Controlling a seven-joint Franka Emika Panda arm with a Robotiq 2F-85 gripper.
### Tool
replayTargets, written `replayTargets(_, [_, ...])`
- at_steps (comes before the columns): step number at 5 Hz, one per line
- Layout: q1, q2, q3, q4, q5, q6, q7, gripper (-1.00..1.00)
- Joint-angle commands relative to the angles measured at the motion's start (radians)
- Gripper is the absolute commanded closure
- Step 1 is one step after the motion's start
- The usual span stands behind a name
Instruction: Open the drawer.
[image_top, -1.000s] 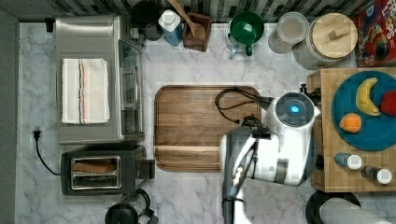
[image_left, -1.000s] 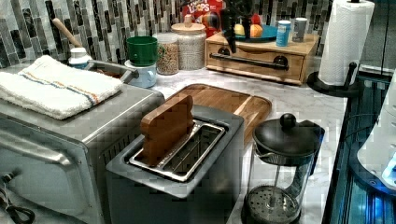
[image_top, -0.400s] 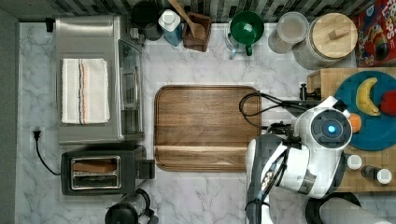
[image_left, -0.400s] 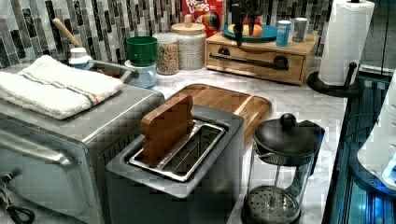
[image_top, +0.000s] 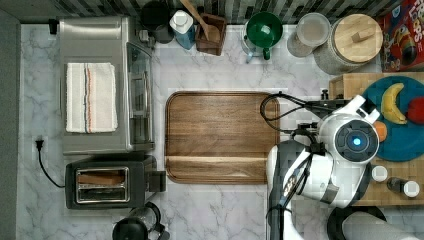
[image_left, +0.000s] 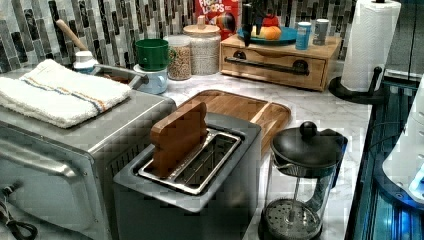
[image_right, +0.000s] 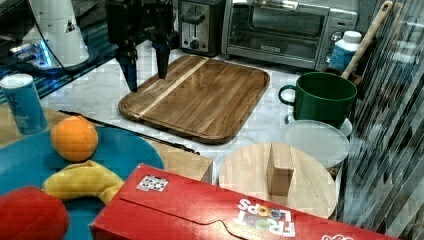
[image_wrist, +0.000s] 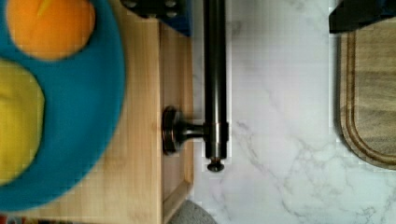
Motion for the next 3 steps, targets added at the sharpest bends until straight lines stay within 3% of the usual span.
replayTargets(1, [-0.02, 0.128, -0.02, 0.064, -0.029, 0.057, -0.072, -1.0])
replayTargets(3, [-0.029, 0.165, -0.06, 0.006, -0.062, 0.169, -0.024, -1.0])
